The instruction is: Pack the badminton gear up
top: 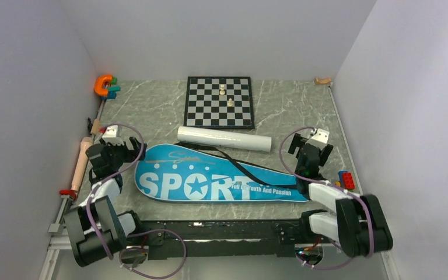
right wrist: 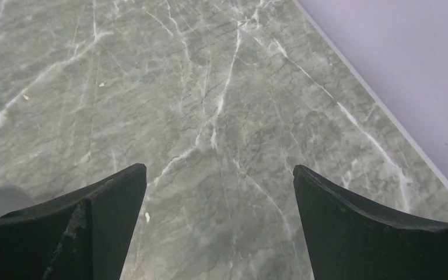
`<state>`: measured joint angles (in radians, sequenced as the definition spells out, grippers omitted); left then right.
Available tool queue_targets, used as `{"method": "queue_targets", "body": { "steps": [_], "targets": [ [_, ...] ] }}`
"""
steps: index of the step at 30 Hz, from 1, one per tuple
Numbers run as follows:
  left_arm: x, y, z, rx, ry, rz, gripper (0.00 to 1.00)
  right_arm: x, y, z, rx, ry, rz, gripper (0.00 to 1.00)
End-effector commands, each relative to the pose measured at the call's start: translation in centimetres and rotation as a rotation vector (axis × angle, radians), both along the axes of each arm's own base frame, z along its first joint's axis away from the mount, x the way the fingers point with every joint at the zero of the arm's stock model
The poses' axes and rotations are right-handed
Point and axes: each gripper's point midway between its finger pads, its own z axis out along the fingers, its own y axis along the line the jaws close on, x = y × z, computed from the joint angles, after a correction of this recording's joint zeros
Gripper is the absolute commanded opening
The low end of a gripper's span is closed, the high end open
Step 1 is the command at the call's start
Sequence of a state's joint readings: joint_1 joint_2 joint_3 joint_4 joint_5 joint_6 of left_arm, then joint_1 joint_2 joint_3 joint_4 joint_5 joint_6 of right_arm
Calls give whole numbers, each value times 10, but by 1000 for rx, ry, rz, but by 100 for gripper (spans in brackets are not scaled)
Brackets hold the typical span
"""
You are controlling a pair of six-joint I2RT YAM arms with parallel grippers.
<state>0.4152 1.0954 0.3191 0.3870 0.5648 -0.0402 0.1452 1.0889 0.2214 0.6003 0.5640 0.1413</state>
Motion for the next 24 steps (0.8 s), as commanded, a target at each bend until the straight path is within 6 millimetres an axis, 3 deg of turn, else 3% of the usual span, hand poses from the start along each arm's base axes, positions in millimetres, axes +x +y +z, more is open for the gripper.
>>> {"method": "queue_targets", "body": {
  "steps": [1, 9, 14, 16, 17, 18, 21, 24],
  "targets": [
    [32, -3, 53, 58, -266, -25, 99, 26, 1, 30, -20, -180, 10, 100],
    [35, 0, 40, 119, -322, 38, 99, 33, 3, 15, -54, -183, 37, 100],
    [37, -17, 34, 236, -342, 16, 99, 19, 15, 15, -97, -264, 140, 100],
    [46, -34, 31, 285, -375, -28, 99, 13, 20, 26, -135, -325, 157, 100],
    [49, -35, 20, 292, -302, -48, 99, 15, 20, 24, -140, -307, 156, 100],
    [50, -34, 22, 320, -296, -34, 99, 23, 20, 20, -135, -271, 147, 100],
    [47, -37, 20, 313, -294, -43, 99, 52, -3, -7, -7, -107, 75, 100],
    [46, -37, 25, 308, -329, -33, 100, 53, -6, -3, 11, -130, 109, 100]
  ]
}}
